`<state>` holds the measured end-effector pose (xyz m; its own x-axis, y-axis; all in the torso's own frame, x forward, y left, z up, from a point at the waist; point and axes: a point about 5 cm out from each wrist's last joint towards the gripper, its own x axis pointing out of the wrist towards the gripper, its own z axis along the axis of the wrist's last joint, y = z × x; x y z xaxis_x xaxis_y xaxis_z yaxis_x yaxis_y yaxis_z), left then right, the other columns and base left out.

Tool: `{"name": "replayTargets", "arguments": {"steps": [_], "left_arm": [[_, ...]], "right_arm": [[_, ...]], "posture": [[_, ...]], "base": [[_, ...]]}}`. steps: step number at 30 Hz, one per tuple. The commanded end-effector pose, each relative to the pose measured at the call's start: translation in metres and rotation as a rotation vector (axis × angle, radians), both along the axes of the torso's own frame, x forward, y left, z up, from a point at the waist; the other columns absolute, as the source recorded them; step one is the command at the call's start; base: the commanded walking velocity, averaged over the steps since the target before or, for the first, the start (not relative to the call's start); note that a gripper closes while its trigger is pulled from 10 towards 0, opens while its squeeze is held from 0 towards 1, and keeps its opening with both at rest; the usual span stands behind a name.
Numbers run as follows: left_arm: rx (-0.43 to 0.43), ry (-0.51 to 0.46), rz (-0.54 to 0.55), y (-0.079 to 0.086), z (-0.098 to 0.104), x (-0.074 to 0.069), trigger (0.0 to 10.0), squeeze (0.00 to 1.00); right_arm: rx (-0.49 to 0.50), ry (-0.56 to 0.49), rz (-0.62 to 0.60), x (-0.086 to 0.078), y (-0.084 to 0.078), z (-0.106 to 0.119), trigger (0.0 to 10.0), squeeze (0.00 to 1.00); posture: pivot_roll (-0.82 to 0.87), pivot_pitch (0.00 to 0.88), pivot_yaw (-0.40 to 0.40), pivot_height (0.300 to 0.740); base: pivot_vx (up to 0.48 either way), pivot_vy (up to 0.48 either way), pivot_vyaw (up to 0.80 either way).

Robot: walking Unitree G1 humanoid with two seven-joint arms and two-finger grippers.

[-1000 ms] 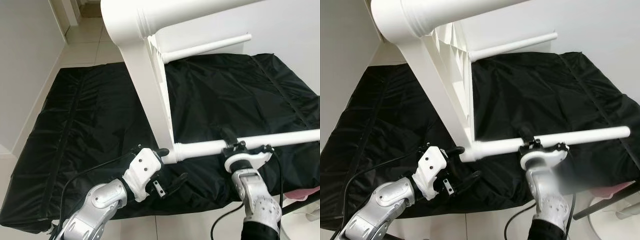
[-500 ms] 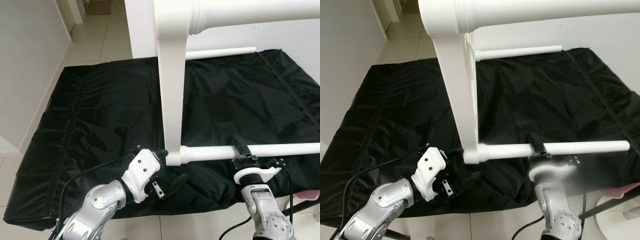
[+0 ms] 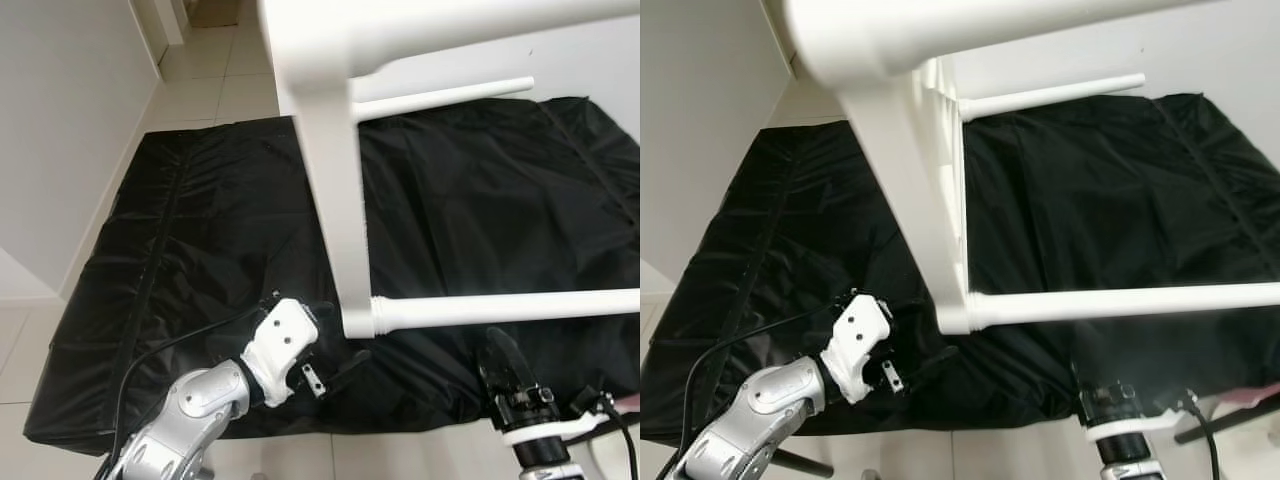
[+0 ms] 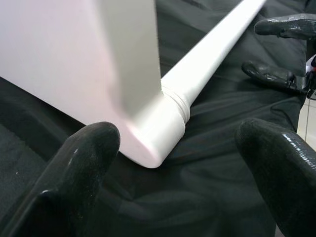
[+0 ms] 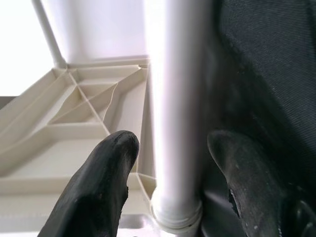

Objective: Building children table

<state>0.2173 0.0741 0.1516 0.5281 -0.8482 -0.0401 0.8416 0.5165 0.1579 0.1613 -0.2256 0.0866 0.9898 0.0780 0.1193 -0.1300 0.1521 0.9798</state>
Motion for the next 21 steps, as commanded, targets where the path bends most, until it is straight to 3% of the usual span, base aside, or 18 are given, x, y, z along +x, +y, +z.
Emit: {"name": "replayTargets", "arguments": {"steps": [1, 8, 13, 15, 19, 21], "left_arm": [[0.008, 0.015, -0.01, 0.003, -0.001, -0.001, 10.0, 0.0], [0.016, 0.012, -0.011, 0.004, -0.002, 0.003, 10.0, 0.0], [0.016, 0.012, -0.009, 0.004, -0.002, 0.003, 10.0, 0.0], [0.018, 0.013, -0.009, 0.004, -0.003, 0.002, 10.0, 0.0], [0.021, 0.007, -0.004, 0.004, -0.004, 0.004, 10.0, 0.0], [0.021, 0.003, -0.001, 0.004, -0.004, 0.004, 10.0, 0.0]], "right_arm": [[0.151, 0.135, -0.072, -0.022, 0.017, -0.034, 10.0, 0.0], [0.047, 0.004, -0.005, -0.038, 0.016, -0.018, 10.0, 0.0], [-0.039, -0.109, 0.018, -0.036, 0.014, 0.001, 10.0, 0.0], [-0.067, -0.168, 0.014, -0.029, 0.012, 0.012, 10.0, 0.0], [-0.104, -0.36, -0.052, 0.004, 0.001, 0.058, 10.0, 0.0], [-0.115, -0.381, -0.059, 0.009, 0.001, 0.063, 10.0, 0.0]], "posture": [[-0.03, 0.137, 0.103, 0.74], [-0.04, 0.137, 0.107, 0.74], [-0.04, 0.134, 0.113, 0.74], [-0.04, 0.132, 0.115, 0.74], [-0.04, 0.123, 0.111, 0.74], [-0.04, 0.123, 0.111, 0.74]], "base": [[0.0, 0.0, 0.0], [0.0, 0.0, 0.0], [0.0, 0.0, 0.0], [0.0, 0.0, 0.0], [0.0, 0.0, 0.0], [0.0, 0.0, 0.0]]}}
